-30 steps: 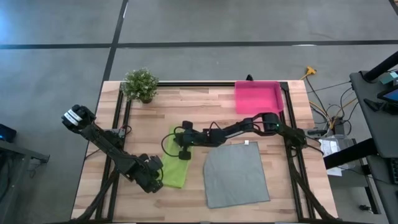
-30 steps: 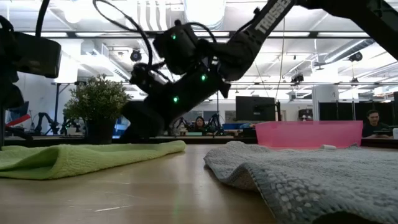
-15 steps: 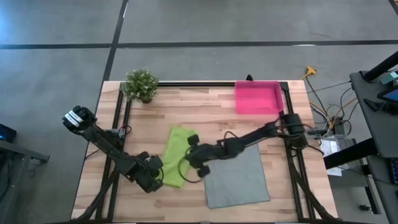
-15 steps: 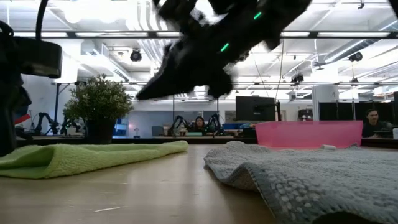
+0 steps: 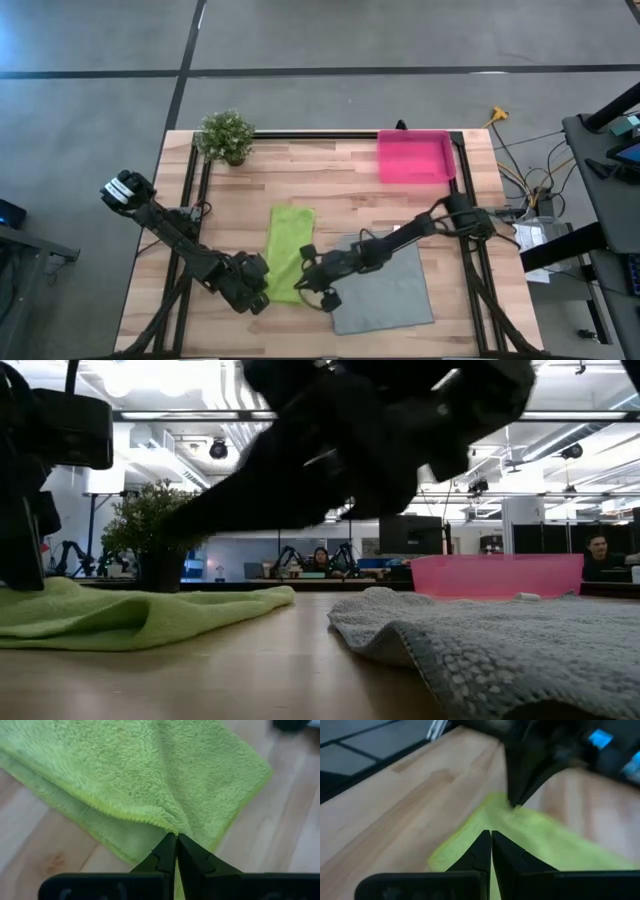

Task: Roll microfiber towels into tight, uniform cylinder then place into a basket
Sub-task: Fold the green microfiber cloth

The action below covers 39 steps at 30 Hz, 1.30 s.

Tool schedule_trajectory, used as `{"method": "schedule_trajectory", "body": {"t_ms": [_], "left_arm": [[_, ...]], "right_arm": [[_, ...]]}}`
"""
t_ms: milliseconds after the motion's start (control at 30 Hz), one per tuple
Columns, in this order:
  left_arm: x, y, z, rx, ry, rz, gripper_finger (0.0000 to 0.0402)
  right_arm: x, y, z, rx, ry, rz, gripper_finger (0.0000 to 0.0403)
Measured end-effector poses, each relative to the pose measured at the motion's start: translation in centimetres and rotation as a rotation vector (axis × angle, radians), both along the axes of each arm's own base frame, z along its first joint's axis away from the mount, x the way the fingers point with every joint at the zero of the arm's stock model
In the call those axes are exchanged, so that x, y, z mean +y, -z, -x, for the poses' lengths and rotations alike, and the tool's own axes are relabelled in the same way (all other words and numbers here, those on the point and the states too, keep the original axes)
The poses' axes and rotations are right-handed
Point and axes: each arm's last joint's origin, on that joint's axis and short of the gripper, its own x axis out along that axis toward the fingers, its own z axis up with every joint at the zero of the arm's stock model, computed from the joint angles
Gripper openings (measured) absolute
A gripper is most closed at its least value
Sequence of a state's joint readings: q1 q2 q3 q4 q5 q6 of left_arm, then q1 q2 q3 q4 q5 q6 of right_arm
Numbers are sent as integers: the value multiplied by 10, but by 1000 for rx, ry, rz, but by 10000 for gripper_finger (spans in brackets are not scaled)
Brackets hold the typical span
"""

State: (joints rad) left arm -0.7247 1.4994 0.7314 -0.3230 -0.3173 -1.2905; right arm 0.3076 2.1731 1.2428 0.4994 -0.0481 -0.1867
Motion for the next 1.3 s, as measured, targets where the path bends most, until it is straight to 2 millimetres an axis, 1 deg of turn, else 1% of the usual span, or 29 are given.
{"method": "schedule_trajectory", "body": {"t_ms": [133,233,367,533,667,867,933,1000,1033,1100,1200,1300], "left_arm": [[-3,0,2,6,3,10,0],[-2,2,5,27,-14,9,0],[-1,3,8,63,-43,17,0],[-3,6,16,122,-32,16,0],[-2,3,23,163,5,-83,0],[5,-14,30,201,-26,-282,0],[7,-22,27,120,-30,-385,0],[7,-27,21,-21,-33,-511,0],[8,-27,18,-80,-36,-571,0],[14,-23,11,-107,-25,-653,0],[31,-9,2,-76,-74,-664,0],[43,3,-9,-105,-107,-636,0]], "right_arm": [[8,10,-12,155,0,40,9],[9,16,-13,253,7,69,9],[9,22,-14,274,23,65,9],[10,27,-12,286,20,68,9],[11,29,-8,312,15,77,9],[12,31,-6,330,-5,72,9],[12,31,-5,338,-9,72,9],[12,32,-4,347,-10,74,9],[12,32,-4,352,-11,76,9],[12,33,-3,366,-17,75,9],[13,33,-1,396,-40,48,9],[16,34,1,415,-56,44,9]]}}
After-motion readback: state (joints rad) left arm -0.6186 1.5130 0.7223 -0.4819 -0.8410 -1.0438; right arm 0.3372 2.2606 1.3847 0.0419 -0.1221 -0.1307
